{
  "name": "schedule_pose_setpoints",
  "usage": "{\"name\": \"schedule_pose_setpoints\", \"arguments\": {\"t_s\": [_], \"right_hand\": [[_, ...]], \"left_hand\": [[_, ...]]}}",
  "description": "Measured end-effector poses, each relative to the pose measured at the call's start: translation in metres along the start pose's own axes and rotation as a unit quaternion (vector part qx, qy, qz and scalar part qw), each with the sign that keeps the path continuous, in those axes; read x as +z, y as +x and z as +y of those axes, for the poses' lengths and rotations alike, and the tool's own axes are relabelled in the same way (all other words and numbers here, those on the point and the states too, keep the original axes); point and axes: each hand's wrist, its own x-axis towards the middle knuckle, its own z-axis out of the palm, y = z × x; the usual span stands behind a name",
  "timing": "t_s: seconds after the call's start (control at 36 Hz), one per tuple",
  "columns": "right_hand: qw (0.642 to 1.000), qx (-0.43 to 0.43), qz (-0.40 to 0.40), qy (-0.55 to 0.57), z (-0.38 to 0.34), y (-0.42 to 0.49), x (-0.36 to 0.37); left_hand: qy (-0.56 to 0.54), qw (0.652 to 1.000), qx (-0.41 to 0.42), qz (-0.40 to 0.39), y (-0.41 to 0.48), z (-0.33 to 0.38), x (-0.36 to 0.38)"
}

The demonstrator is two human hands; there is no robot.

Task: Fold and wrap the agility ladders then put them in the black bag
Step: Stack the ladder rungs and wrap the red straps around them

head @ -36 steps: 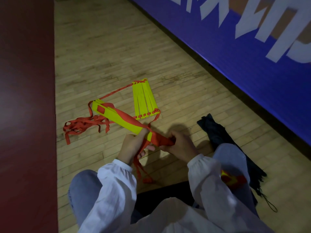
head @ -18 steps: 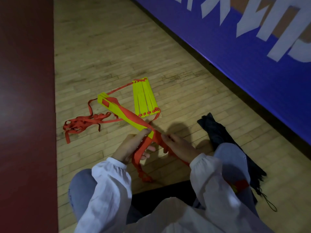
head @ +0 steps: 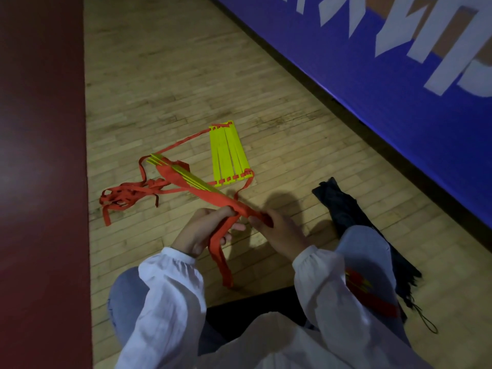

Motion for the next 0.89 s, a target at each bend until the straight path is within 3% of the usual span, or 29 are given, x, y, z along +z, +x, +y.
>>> {"name": "schedule_pose_setpoints", "arguments": {"t_s": [0.31,0.61,0.81,0.89], "right_hand": [[0.999,0.005,0.005,0.038,0.001,-0.002,-0.001],[0.988,0.037,-0.062,0.135,0.01,-0.001,-0.022],[0.985,0.044,-0.051,0.157,0.012,-0.003,-0.023],[0.989,0.038,-0.028,0.142,0.01,-0.001,-0.023]], "left_hand": [[-0.03,0.997,0.049,0.046,-0.001,-0.003,0.007],[0.0,0.997,0.078,-0.006,-0.003,-0.02,0.0],[0.019,0.999,0.037,-0.02,-0.008,-0.014,0.005],[-0.025,0.999,0.02,-0.024,-0.006,-0.011,0.006]]}}
